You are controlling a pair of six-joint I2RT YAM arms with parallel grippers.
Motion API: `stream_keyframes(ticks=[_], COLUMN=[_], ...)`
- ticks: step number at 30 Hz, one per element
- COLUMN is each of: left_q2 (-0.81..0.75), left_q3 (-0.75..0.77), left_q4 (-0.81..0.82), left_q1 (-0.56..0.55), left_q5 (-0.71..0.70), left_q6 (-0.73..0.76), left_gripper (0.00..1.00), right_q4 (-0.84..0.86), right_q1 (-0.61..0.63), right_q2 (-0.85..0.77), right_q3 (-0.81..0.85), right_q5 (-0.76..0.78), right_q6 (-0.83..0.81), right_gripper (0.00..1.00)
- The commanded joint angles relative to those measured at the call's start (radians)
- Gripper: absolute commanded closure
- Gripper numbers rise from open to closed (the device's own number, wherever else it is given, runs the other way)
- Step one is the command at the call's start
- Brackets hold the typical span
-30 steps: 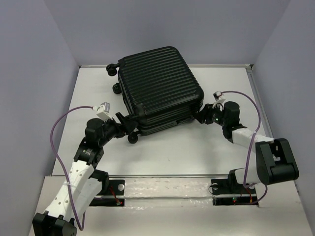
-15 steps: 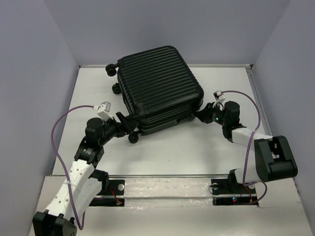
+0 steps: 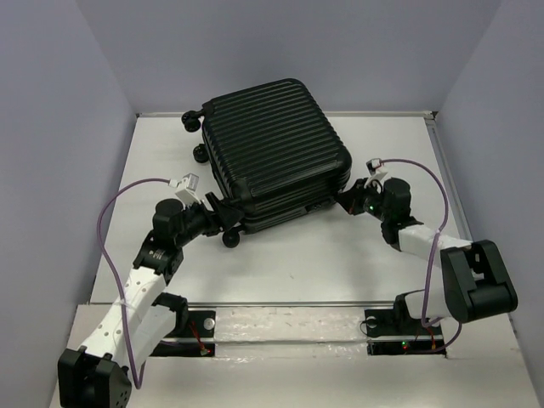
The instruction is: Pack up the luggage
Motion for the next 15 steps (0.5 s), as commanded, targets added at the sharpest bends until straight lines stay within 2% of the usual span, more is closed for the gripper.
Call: stream_keyframes(ticks=[1,2,3,7,8,9,11,15], left_q2=[0.013,0.013,0.014,0.001,-0.002,-0.010,-0.019,-0.033], left_q3=[0.019,0.018,0.013,0.001,0.000,0.001,0.006,0.026], left_q4=[0.096,0.096,0.097,0.097,0.096,0.091,0.088,0.106], left_q1=[-0.018,-0.020,-0.025,-0.032,-0.032,-0.032,-0.032,-0.032], left_q5=[0.037,0.036,0.036,0.028,0.025,0.008,-0.018,-0.049], left_q6=[0.001,-0.001,-0.004,-0.005,-0.005,-0.004,-0.002,-0.011], left_gripper=[0.31,0.36,0.50,0.68,0.75,0.88,0.94,0.94], right_q4=[0.019,0.015,0.011,0.003,0.003,0.003,-0.006,-0.053], right_q1=[0.036,0.036,0.036,0.036,0.045,0.045,0.056,0.074], right_q2=[-0.046,-0.049,-0.057,-0.049,-0.046,-0.046,-0.051,-0.085], right_q3=[-0.014,-0.014,-0.013,0.001,0.001,0.002,0.002,0.005], right_q5=[0.020,0.022,0.025,0.008,0.008,0.005,0.006,0.014], right_q6=[-0.008,-0.008,-0.008,-0.008,-0.005,-0.005,-0.005,-0.010], right_gripper=[0.93,0.93,0.93,0.93,0.93,0.93,0.93,0.93])
